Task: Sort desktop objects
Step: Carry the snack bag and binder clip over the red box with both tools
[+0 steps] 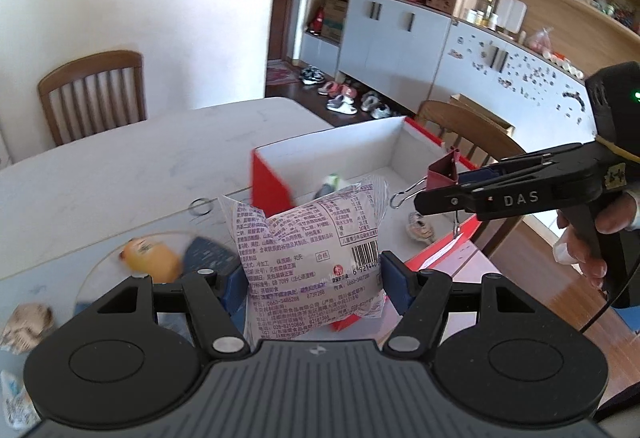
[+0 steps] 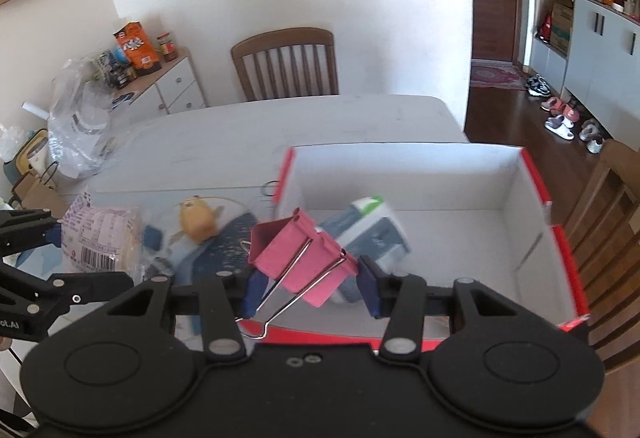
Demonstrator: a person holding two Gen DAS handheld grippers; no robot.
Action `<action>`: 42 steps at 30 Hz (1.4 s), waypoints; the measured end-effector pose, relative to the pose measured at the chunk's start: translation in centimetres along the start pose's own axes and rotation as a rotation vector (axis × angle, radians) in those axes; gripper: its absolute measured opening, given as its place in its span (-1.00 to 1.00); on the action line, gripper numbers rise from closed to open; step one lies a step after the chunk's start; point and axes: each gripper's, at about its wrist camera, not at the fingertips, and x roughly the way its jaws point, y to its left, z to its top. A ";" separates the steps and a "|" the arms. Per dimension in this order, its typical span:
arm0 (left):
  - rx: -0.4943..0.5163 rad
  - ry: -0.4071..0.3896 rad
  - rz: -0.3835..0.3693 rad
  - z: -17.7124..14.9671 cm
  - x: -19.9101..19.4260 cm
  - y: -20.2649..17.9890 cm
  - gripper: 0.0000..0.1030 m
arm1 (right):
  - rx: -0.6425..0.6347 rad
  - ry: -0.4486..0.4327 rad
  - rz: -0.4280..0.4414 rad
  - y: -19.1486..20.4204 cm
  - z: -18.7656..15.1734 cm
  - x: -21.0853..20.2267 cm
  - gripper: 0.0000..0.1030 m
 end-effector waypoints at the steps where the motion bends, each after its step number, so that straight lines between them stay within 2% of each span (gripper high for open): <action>1: 0.010 0.002 -0.003 0.3 0.5 -0.5 0.31 | 0.004 0.001 -0.006 -0.6 0.0 0.0 -0.08; 11: 0.103 0.052 -0.040 3.6 6.2 -4.8 0.31 | 0.028 0.005 -0.068 -6.2 0.6 0.8 -0.08; 15: 0.124 0.073 -0.051 4.7 8.5 -5.6 0.31 | 0.035 0.010 -0.086 -7.9 1.1 1.9 -0.08; 23: 0.132 0.163 -0.052 5.8 13.2 -6.3 0.31 | 0.039 0.045 -0.094 -10.3 2.1 5.3 -0.08; 31: 0.180 0.255 -0.018 5.5 17.3 -7.0 0.31 | -0.023 0.123 -0.123 -10.9 2.0 9.5 -0.08; 39: 0.209 0.321 0.023 4.6 19.2 -7.2 0.31 | -0.060 0.171 -0.155 -10.6 2.1 12.4 -0.08; 42: 0.217 0.350 0.028 4.2 19.7 -7.2 0.31 | -0.087 0.229 -0.168 -10.2 2.1 13.2 -0.08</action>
